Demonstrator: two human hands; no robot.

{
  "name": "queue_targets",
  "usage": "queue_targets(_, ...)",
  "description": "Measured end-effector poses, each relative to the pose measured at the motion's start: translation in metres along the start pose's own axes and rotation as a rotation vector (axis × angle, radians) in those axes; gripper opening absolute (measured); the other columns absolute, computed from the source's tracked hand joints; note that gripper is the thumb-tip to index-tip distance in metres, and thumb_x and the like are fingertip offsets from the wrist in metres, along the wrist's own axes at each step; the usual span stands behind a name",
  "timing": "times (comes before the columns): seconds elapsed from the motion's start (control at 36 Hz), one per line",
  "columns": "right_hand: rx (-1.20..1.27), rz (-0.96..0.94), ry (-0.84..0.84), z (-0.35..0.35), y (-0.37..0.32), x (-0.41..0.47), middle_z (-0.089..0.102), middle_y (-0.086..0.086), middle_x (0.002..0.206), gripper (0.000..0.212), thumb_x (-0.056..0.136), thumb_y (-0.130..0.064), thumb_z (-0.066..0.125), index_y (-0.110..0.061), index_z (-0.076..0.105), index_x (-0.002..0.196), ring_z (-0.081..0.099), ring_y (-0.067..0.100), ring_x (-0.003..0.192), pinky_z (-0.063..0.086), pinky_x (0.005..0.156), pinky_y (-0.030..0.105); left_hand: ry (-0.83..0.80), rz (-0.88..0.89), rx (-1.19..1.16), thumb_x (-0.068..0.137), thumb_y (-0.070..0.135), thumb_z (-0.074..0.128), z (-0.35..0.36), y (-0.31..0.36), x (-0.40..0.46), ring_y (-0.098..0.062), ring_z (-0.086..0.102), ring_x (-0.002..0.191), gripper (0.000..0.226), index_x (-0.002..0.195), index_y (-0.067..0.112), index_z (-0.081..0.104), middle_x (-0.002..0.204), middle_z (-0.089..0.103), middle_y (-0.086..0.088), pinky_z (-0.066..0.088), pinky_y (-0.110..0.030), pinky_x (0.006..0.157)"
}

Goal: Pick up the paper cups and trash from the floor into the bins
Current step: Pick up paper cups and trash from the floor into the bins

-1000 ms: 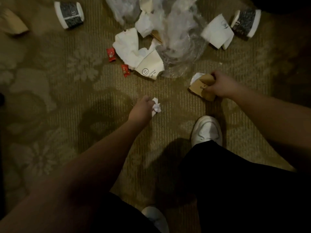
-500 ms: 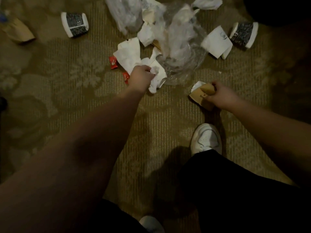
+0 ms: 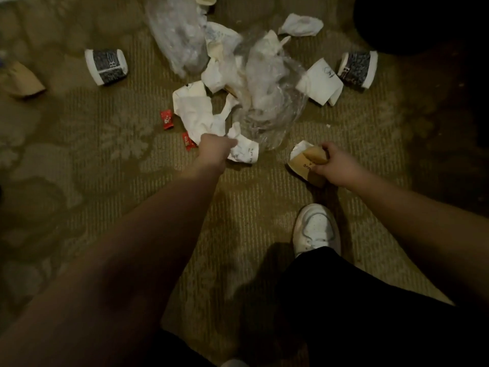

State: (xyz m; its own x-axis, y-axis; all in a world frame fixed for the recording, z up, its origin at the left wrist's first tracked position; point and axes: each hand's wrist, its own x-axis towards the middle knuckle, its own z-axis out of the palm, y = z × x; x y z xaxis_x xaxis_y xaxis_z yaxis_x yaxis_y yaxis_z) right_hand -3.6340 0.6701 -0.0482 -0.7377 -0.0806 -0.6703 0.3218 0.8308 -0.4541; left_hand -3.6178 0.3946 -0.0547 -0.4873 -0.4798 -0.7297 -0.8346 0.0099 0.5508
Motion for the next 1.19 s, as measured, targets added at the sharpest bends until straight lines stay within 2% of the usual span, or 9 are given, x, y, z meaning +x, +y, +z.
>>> queue_targets(0.14,0.129,0.038,-0.007,-0.007,0.007,-0.004,0.053,0.005,0.138,0.070,0.088,-0.019,0.071,-0.025,0.036,0.149,0.056,0.023,0.111,0.052,0.089,0.039,-0.106,-0.114,-0.121,0.082,0.016,0.077,0.001,-0.004,-0.004,-0.029,0.066,0.103,0.026,0.103,0.002,0.068,0.108,0.071,-0.013,0.053,-0.047,0.096)
queue_targets(0.36,0.453,0.035,0.135,-0.046,0.006,-0.007,0.056,-0.001,0.137,0.068,0.087,-0.020,0.071,-0.023,0.039,0.148,0.056,0.022,0.123,0.048,0.102,0.044,-0.292,0.037,-0.299,0.090,0.011,0.070,0.011,0.029,-0.040,-0.025,0.075,0.085,0.021,0.109,0.002,0.068,0.099,0.075,-0.015,0.062,-0.039,0.074)
queue_targets(0.47,0.631,-0.006,0.215,-0.085,-0.006,-0.012,0.055,-0.007,0.135,0.067,0.089,-0.017,0.071,-0.022,0.038,0.148,0.055,0.016,0.121,0.046,0.106,0.041,-0.306,0.112,-0.351,0.083,0.016,0.076,0.026,0.073,-0.052,-0.031,0.072,0.099,0.043,0.122,0.004,0.063,0.111,0.073,-0.014,0.060,-0.043,0.082)
queue_targets(0.56,0.703,-0.061,0.301,-0.119,-0.016,-0.016,0.058,-0.013,0.122,0.066,0.089,-0.017,0.071,-0.024,0.039,0.146,0.058,0.014,0.115,0.049,0.103,0.040,-0.275,0.204,-0.307,0.074,0.023,0.083,0.043,0.116,-0.063,-0.029,0.068,0.104,0.039,0.107,0.017,0.064,0.114,0.071,-0.011,0.057,-0.039,0.084)
queue_targets(0.69,0.641,-0.169,0.512,-0.189,-0.038,-0.020,0.061,-0.013,0.120,0.061,0.088,-0.028,0.073,-0.030,0.043,0.142,0.062,0.006,0.105,0.056,0.093,0.036,-0.268,0.392,-0.235,0.083,0.025,0.078,0.076,0.198,-0.086,-0.016,0.065,0.092,0.016,0.088,0.025,0.062,0.098,0.070,0.001,0.047,-0.027,0.067)
queue_targets(0.78,0.608,-0.216,0.613,-0.234,-0.049,-0.017,0.057,-0.007,0.132,0.064,0.091,-0.027,0.070,-0.027,0.039,0.146,0.059,0.013,0.116,0.053,0.096,0.037,-0.264,0.489,-0.228,0.081,0.024,0.079,0.096,0.245,-0.094,-0.022,0.070,0.088,0.022,0.097,0.015,0.067,0.095,0.073,-0.006,0.055,-0.035,0.071)
queue_targets(0.89,0.611,-0.244,0.733,-0.294,-0.058,-0.007,0.052,0.000,0.141,0.070,0.091,-0.027,0.071,-0.022,0.034,0.150,0.054,0.019,0.126,0.051,0.102,0.042,-0.278,0.610,-0.211,0.086,0.019,0.074,0.125,0.305,-0.105,-0.011,0.060,0.071,0.017,0.098,0.011,0.064,0.082,0.065,0.000,0.048,-0.022,0.059)
queue_targets(1.08,0.572,-0.235,0.849,-0.375,-0.076,0.023,0.050,0.002,0.142,0.065,0.095,-0.025,0.066,-0.021,0.031,0.150,0.051,0.018,0.127,0.045,0.088,0.025,-0.258,0.722,-0.152,0.079,0.025,0.079,0.175,0.389,-0.109,-0.021,0.069,0.090,0.025,0.097,0.017,0.063,0.096,0.070,-0.004,0.058,-0.035,0.082)
queue_targets(1.19,0.552,-0.180,0.838,-0.401,-0.082,0.050,0.049,0.003,0.141,0.063,0.096,-0.022,0.064,-0.023,0.031,0.150,0.051,0.018,0.123,0.045,0.084,0.025,-0.236,0.757,-0.081,0.081,0.023,0.077,0.198,0.421,-0.109,-0.017,0.063,0.086,0.034,0.108,0.012,0.062,0.092,0.065,-0.001,0.052,-0.027,0.074)
